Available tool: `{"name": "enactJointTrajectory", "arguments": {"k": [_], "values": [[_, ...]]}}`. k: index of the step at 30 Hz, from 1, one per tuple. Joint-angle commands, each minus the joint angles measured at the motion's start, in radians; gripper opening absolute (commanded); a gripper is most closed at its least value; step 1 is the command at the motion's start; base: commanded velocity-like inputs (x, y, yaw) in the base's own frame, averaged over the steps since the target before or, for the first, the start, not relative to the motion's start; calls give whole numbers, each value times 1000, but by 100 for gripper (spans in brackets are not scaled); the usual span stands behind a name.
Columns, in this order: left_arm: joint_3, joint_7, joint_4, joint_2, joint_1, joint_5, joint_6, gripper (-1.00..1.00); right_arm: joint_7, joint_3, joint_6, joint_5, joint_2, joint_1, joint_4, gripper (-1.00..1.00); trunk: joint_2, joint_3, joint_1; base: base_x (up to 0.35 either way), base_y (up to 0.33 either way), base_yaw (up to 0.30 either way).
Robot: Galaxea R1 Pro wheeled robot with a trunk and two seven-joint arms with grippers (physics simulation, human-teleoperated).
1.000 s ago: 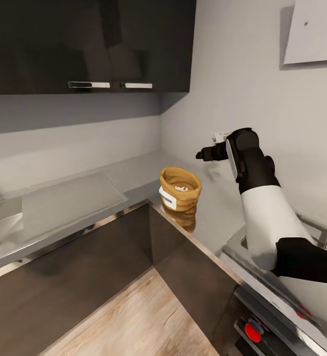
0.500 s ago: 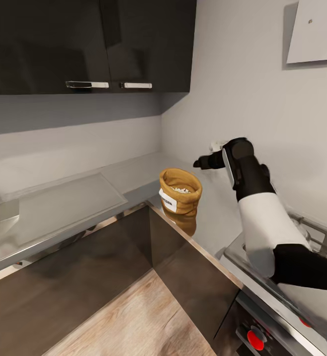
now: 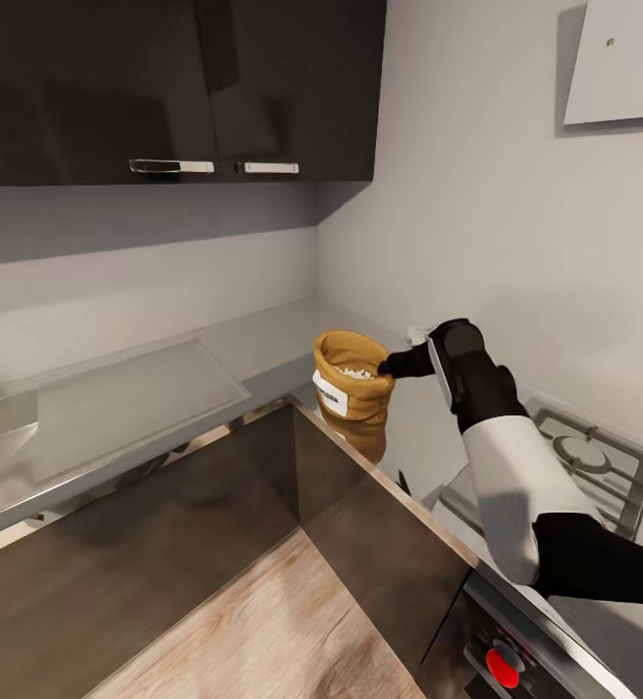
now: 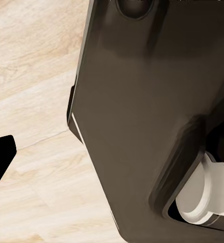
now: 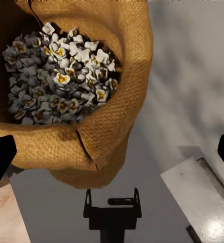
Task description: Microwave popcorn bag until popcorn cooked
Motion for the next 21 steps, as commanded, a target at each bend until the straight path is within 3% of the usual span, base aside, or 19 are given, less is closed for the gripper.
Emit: {"name": "enactJointTrajectory", "arguments": {"k": [1,6,16,21], "values": [[1,1,-2,0,0,3,-2,100,11,-5,3,10,-1,-1,-5,100,-1,-1,0,0,0,0],[-1,1,-1,0,0,4,-1,100,10,-11,3,7,-9,-1,-10,100,-1,-1,0,84,0,0],[0,1,-1,0,0,3,-1,100,9,-8,3,9,-7,-1,0,100,-1,-1,0,266,0,0],[0,1,-1,0,0,3,-1,100,19,-7,3,4,-8,-1,2,100,-1,-1,0,72,0,0]]}}
